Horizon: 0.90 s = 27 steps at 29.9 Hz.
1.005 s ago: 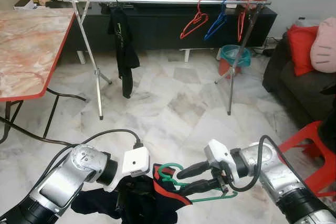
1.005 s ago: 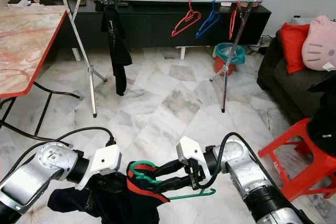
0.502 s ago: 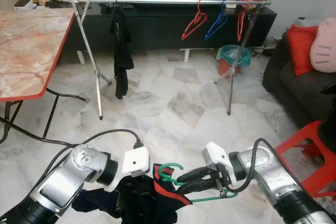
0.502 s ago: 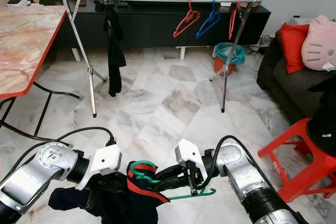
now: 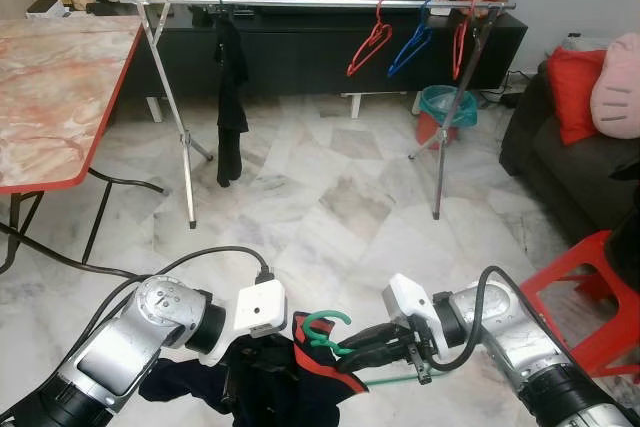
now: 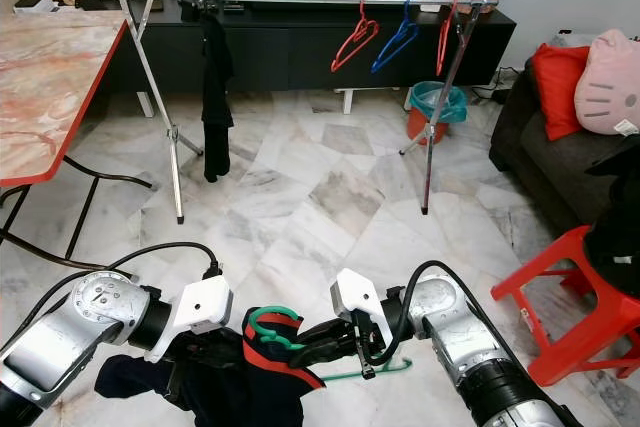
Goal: Hang hanger
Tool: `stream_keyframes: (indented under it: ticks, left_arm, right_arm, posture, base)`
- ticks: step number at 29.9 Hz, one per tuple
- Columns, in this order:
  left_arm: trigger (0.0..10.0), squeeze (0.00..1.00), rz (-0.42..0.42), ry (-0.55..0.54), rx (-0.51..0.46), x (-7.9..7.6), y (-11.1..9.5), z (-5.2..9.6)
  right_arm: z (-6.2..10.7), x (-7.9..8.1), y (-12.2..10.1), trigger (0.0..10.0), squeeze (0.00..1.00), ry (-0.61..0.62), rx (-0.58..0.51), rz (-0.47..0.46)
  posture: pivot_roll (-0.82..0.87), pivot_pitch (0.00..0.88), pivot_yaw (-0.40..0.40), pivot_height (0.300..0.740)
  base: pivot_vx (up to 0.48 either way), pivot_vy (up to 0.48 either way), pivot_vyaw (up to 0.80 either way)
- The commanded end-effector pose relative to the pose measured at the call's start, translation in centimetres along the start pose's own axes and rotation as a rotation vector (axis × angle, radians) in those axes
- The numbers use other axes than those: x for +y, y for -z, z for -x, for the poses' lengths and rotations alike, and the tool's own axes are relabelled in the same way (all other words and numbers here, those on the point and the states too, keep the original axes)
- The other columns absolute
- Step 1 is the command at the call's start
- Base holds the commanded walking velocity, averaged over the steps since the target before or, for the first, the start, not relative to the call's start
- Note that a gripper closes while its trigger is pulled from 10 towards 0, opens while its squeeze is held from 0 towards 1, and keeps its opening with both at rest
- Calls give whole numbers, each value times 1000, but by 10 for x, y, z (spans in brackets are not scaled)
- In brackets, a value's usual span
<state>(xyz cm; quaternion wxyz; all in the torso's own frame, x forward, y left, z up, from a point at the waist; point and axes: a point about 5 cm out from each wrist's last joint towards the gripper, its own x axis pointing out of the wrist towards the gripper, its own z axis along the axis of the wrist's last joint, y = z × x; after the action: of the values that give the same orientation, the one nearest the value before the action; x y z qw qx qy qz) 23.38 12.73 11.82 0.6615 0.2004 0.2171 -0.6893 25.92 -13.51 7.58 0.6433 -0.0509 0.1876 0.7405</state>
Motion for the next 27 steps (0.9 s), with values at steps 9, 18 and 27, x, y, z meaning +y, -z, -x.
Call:
stream_keyframes:
  ticks: [9, 18, 27]
  left_arm:
    - [10000, 0, -31, -4, -3, 2, -7, 0]
    - [10000, 0, -30, -2, -2, 1, -7, 0]
    - [10000, 0, -34, -7, -3, 2, -7, 0]
  right_arm:
    - [2, 2, 5, 0, 0, -4, 7, -17]
    - [0, 2, 4, 0, 0, -6, 3, -19]
    - [3, -1, 5, 0, 0, 30, 8, -23]
  posture:
    - [-26, 0, -88, 740]
    - [-24, 0, -90, 740]
    - [-24, 0, -90, 740]
  base:
    - [0, 0, 0]
    - [0, 0, 0]
    - [0, 0, 0]
